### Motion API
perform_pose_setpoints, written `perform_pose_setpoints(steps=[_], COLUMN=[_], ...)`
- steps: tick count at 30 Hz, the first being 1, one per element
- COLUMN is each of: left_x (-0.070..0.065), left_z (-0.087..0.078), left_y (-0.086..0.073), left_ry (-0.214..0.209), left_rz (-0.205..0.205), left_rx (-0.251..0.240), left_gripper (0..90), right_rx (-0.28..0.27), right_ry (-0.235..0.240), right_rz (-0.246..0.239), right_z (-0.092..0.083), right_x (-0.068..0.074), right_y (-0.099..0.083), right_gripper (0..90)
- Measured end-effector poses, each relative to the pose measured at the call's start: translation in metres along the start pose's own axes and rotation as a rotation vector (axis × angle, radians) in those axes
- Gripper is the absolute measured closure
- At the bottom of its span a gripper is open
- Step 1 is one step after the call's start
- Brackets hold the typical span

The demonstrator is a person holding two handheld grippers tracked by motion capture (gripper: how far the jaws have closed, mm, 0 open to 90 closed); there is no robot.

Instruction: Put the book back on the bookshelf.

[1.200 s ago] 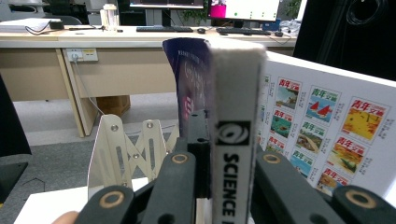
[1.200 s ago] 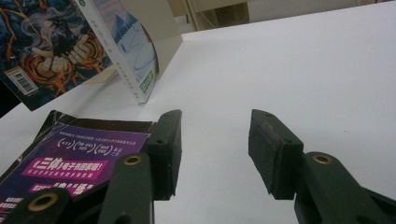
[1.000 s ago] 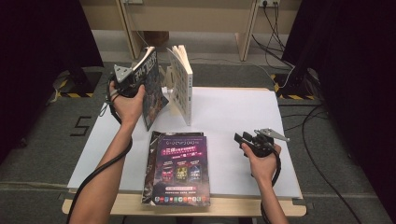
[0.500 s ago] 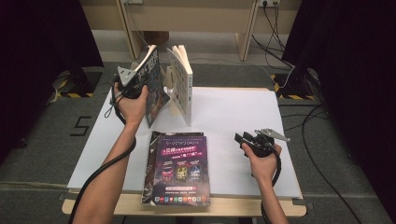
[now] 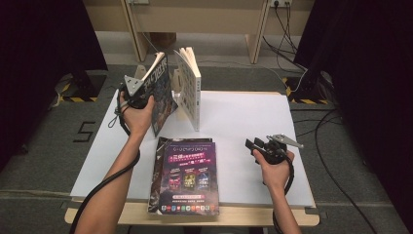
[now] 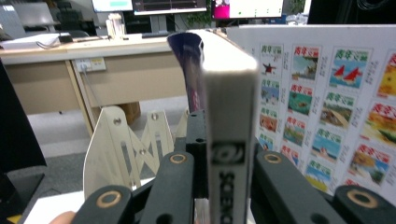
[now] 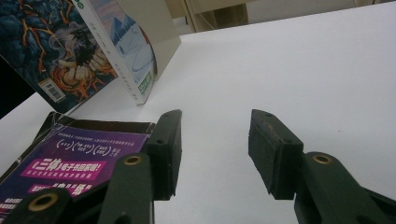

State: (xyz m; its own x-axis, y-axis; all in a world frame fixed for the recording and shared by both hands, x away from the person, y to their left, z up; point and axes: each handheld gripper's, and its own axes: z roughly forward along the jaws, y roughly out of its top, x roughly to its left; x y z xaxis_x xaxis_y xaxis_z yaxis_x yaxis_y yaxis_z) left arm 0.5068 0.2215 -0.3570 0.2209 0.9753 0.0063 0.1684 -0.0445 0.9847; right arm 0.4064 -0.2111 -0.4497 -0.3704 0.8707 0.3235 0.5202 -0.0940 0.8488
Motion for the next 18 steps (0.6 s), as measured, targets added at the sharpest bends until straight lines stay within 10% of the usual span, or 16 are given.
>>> perform_pose_setpoints(steps=[18], left_x=[0.005], left_z=[-0.011], left_y=[0.004], left_ry=[-0.037], left_rz=[-0.052], left_rx=[0.044], left_gripper=[75.7], right_rx=[0.009], right_ry=[0.001], right_rz=[-0.002], right_z=[0.001], right_x=[-0.001], right_y=[-0.002], right_gripper=[55.0])
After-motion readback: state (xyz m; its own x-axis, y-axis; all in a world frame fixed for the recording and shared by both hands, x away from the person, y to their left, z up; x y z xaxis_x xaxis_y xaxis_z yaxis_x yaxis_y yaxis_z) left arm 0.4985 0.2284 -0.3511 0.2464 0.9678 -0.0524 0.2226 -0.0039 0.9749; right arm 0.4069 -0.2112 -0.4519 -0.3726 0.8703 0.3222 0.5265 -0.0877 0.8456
